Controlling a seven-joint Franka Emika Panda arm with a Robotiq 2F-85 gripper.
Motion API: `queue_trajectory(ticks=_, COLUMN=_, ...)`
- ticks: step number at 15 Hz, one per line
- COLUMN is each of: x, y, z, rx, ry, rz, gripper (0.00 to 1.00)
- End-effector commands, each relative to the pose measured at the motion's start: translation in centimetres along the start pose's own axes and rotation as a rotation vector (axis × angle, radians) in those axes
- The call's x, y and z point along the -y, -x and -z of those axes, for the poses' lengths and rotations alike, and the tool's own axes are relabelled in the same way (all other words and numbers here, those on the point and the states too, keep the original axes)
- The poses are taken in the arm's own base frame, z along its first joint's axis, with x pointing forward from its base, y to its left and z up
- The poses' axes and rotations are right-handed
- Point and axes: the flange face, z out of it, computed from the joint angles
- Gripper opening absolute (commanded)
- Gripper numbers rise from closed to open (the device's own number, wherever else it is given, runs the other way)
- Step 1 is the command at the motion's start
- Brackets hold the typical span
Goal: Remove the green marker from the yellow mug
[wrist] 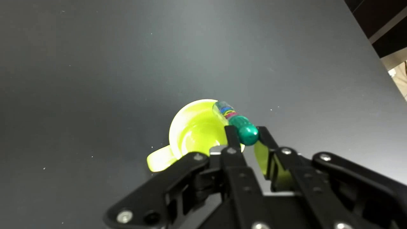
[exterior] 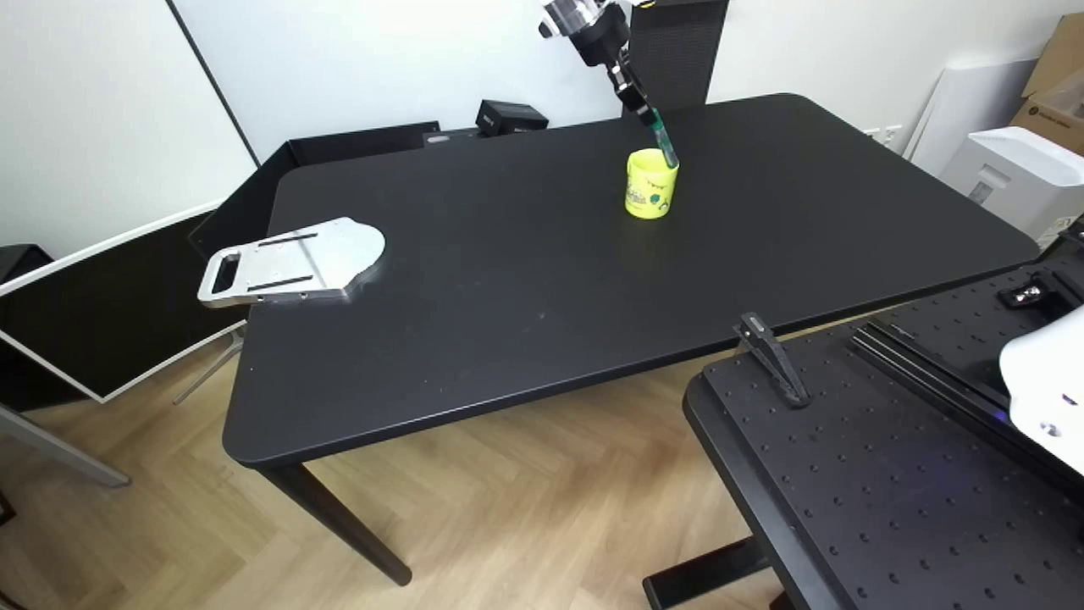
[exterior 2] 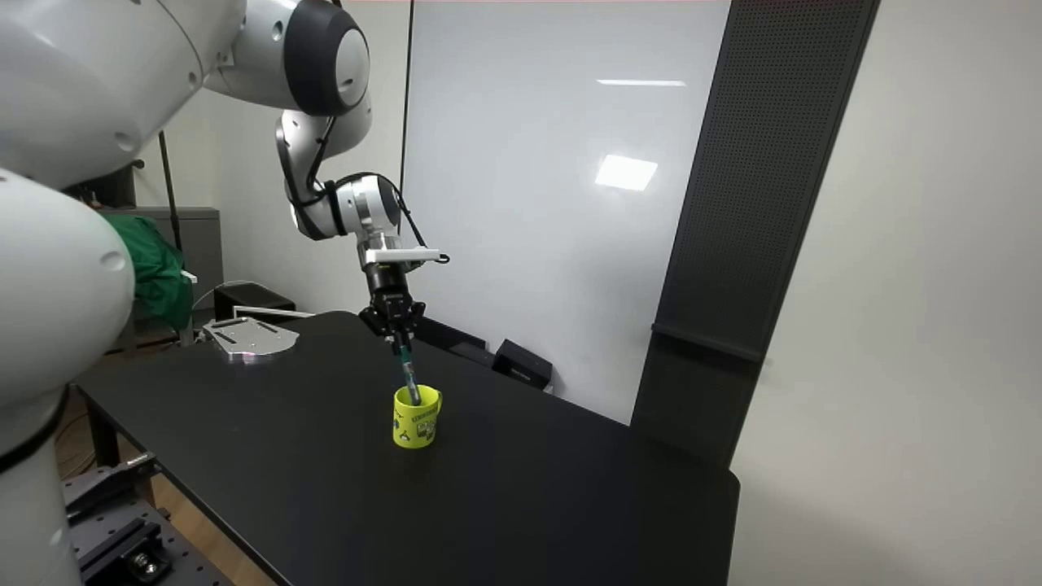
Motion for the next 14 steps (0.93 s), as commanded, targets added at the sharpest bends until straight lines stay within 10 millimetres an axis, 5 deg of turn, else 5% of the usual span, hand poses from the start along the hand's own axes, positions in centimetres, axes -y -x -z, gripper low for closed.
queue_trajectory(ticks=1, x=1.4, y=0.0, z=0.9, rx=0.067, ry=0.017, rz=0.038, gripper=0.05)
queue_trajectory(ticks=7, x=3.9, y=-0.9, z=0.1, rx=0.142, ry=0.035, rz=0.112, gripper=0.05)
queue_trajectory(ticks=14, x=5.9, y=-2.8, z=-4.0, rx=0.148, ry=0.023, rz=0.201, gripper=0.05)
